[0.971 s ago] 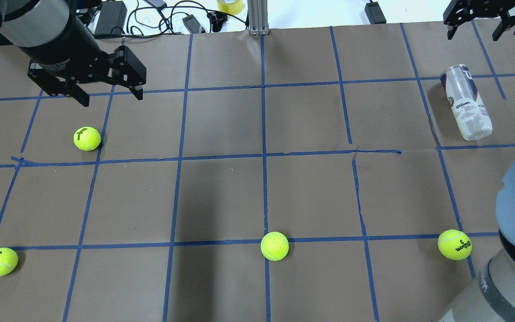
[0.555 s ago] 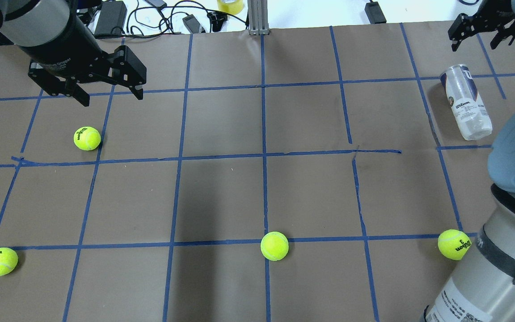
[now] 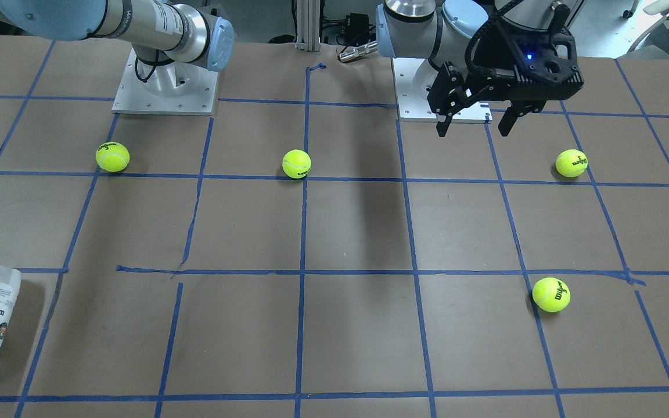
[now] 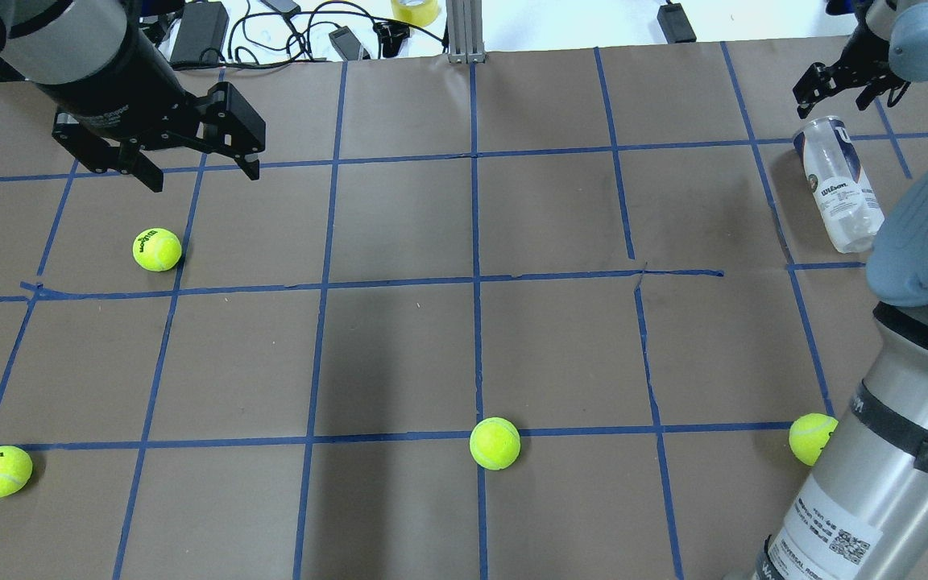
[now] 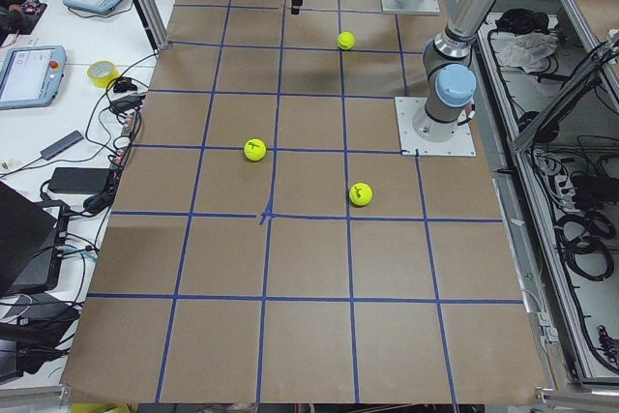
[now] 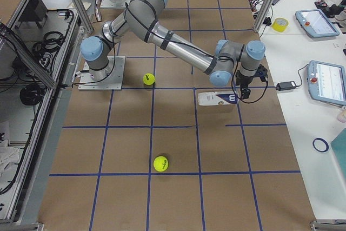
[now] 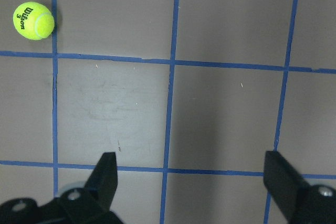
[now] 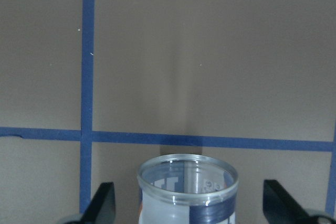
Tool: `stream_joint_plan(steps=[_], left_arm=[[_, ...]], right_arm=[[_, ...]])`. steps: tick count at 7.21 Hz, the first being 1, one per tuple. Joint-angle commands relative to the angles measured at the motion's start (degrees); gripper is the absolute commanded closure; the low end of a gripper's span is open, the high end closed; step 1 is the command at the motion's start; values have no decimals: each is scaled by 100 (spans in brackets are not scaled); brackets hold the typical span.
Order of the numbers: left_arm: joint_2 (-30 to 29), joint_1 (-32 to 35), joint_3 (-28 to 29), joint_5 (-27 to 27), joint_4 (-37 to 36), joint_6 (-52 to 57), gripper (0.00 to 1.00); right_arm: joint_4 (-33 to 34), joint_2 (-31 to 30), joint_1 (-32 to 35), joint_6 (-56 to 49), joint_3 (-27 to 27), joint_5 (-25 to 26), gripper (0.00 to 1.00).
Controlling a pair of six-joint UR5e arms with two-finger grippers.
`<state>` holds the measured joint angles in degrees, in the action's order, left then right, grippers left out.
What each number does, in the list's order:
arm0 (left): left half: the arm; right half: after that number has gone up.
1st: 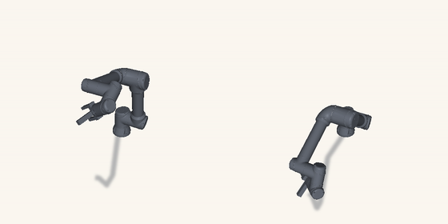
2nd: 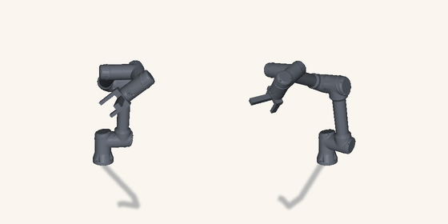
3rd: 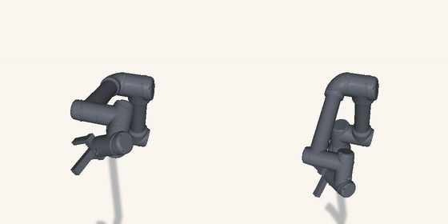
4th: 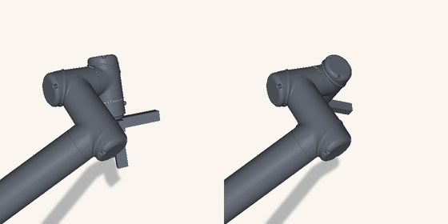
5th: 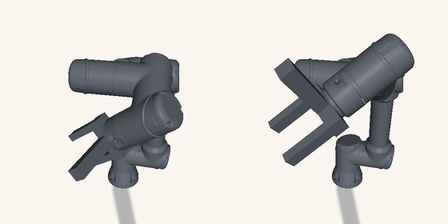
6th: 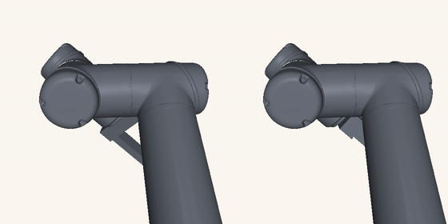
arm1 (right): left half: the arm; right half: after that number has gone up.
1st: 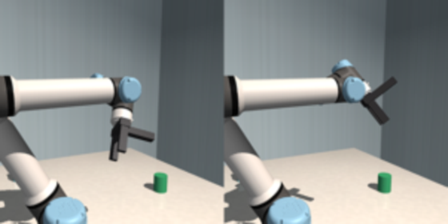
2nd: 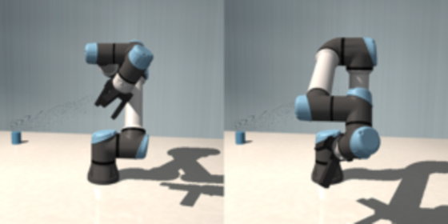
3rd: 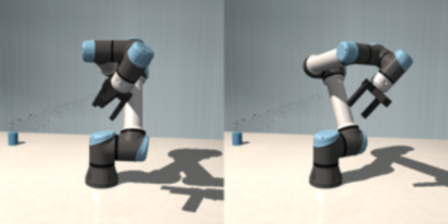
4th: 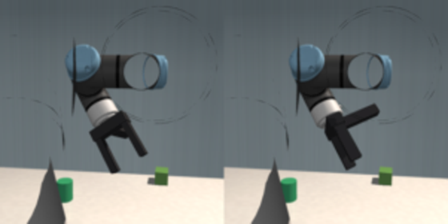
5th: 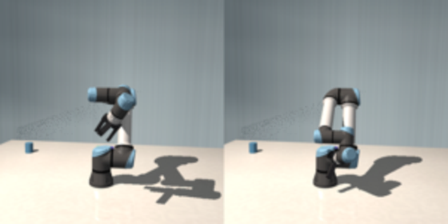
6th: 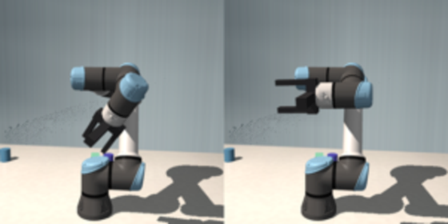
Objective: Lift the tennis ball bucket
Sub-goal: 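Close the right gripper around the top of the tennis ball can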
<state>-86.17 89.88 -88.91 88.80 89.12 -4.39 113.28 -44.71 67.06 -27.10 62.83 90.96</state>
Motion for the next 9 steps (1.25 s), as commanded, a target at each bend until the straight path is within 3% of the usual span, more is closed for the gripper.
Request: stream_joint_plan(steps=[1,4,5,7,9], left_arm=[[-5,3,-4,-3,0,0,0],[4,-6,-4,6,0,9,0],[-5,-15,-12,-3,0,9,0],[4,-15,-4,-3,0,0,0],[4,-15,-12,-12,0,0,0]], right_arm=[[10,207,-17,20,1,-52,0],[1,287,-17,47,80,62,0],[19,305,-26,47,80,36,6],[10,296,-26,-6,124,71,37],[-77,192,-17,29,106,54,44]])
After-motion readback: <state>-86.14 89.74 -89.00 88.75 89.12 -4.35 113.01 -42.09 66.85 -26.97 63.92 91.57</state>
